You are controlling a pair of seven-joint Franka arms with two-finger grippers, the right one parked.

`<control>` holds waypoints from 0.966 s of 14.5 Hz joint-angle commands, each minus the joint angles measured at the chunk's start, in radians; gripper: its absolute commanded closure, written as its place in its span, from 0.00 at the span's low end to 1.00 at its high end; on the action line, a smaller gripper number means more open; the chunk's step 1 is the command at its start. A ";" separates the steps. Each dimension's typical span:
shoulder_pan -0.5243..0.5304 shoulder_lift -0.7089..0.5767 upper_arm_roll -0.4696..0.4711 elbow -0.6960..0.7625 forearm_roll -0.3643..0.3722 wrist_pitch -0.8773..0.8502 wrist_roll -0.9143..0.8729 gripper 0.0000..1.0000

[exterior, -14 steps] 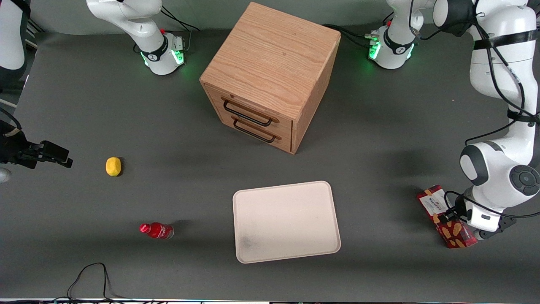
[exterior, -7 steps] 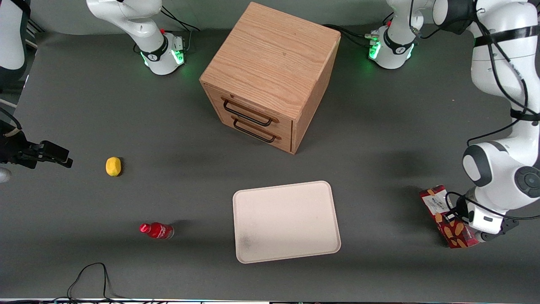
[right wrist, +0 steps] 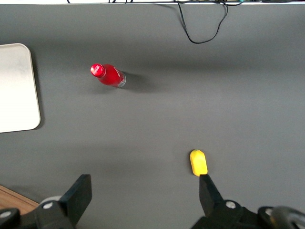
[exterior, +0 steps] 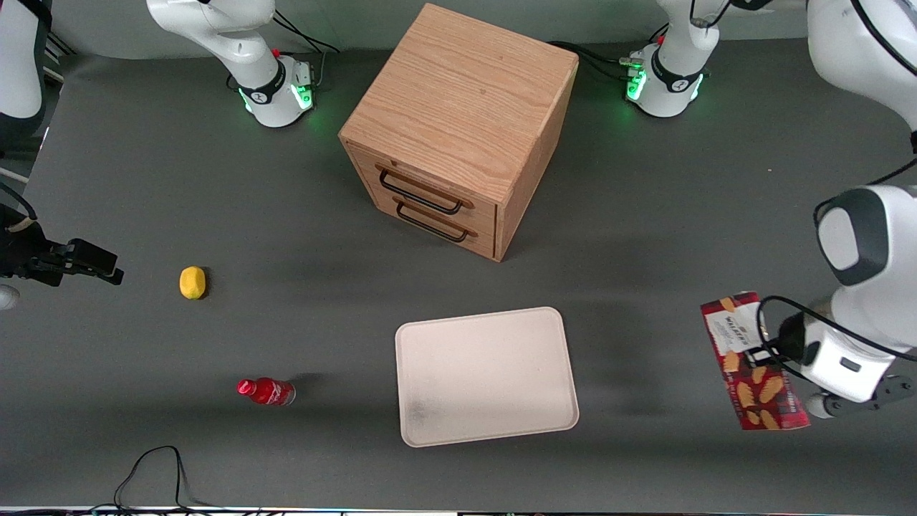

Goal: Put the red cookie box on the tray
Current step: 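Carry the box with the left gripper onto the cream tray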

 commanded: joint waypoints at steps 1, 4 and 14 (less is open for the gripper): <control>-0.049 0.030 -0.058 0.083 0.022 -0.011 -0.021 1.00; -0.143 0.099 -0.092 0.123 0.089 0.041 -0.023 1.00; -0.252 0.292 -0.160 0.030 0.251 0.322 -0.317 1.00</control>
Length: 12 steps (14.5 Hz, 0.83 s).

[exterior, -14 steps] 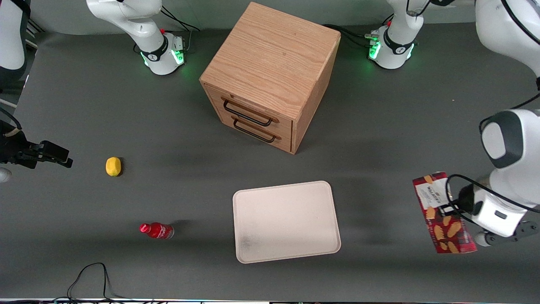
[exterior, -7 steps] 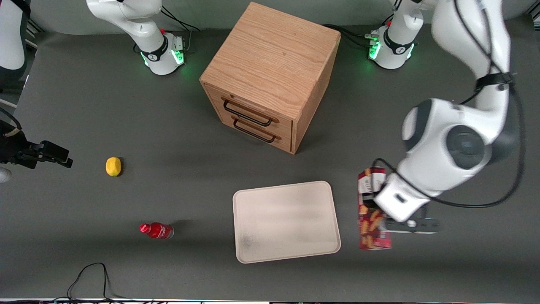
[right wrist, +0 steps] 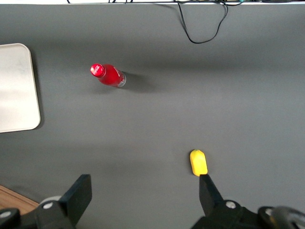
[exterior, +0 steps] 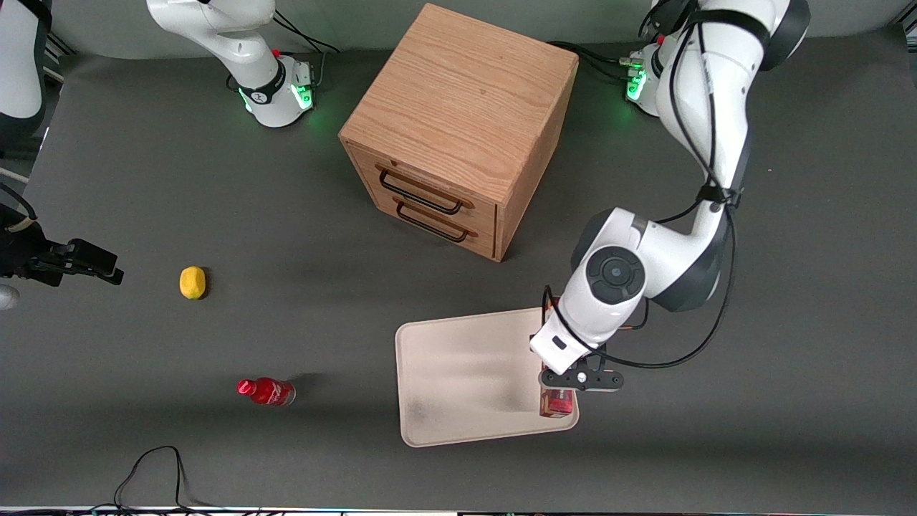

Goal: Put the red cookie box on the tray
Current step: 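Carry the box with the left gripper onto the cream tray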

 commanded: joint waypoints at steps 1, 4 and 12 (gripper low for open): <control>-0.008 0.027 0.002 -0.056 0.042 0.102 -0.098 1.00; -0.008 0.059 0.002 -0.064 0.053 0.115 -0.133 1.00; -0.005 0.067 0.003 -0.073 0.079 0.164 -0.215 0.00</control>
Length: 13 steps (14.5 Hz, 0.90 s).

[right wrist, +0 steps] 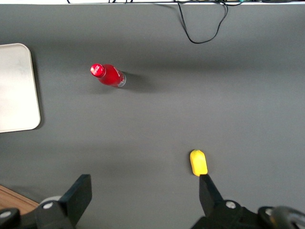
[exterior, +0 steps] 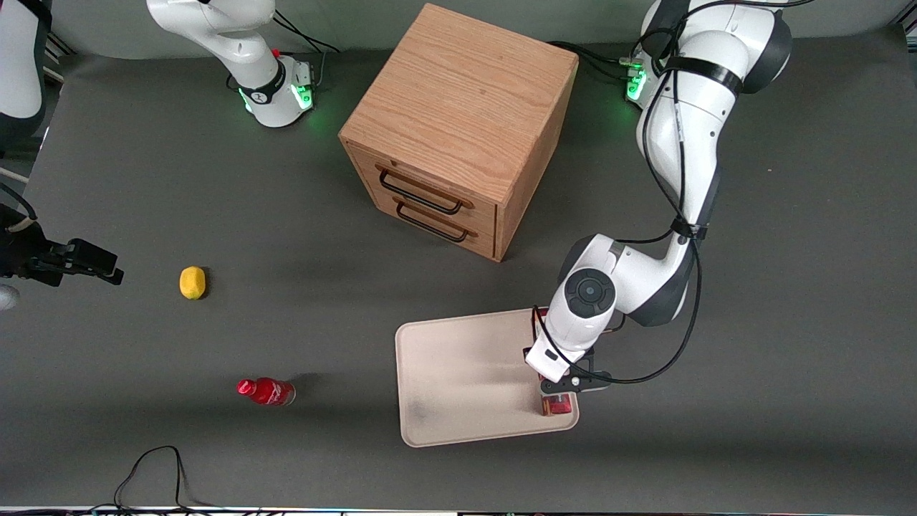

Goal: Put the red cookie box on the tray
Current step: 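Open the left gripper, releasing the box upright on the tray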

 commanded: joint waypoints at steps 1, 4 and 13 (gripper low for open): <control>-0.007 -0.026 0.003 -0.019 0.020 0.021 -0.055 0.00; -0.001 -0.124 0.012 -0.021 0.019 -0.063 -0.052 0.00; 0.166 -0.611 0.014 -0.235 -0.138 -0.496 0.234 0.00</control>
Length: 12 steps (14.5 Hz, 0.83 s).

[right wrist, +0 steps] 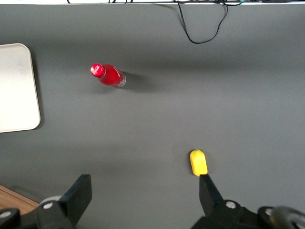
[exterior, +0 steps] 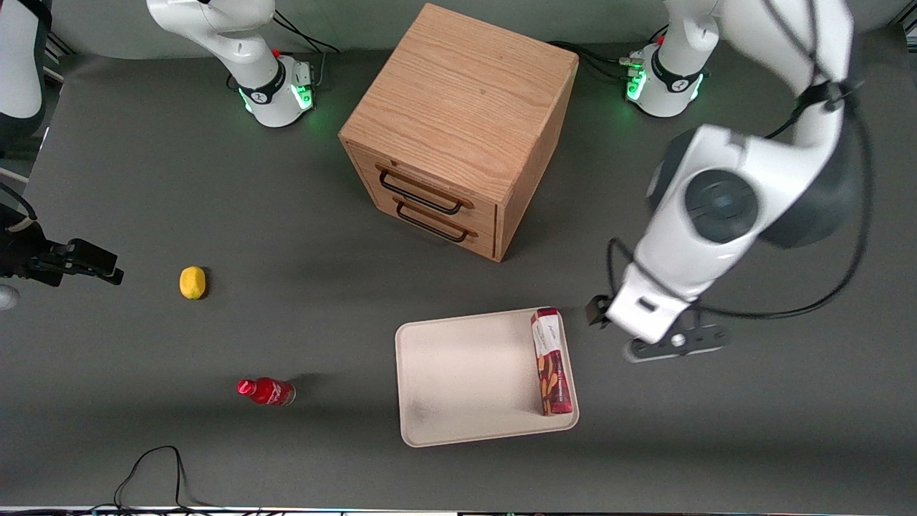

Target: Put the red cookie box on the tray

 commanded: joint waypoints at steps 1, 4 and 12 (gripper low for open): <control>0.093 -0.215 -0.002 -0.218 -0.051 -0.041 0.095 0.00; 0.197 -0.379 -0.002 -0.341 -0.043 -0.091 0.267 0.00; 0.317 -0.593 0.001 -0.501 -0.060 -0.096 0.482 0.00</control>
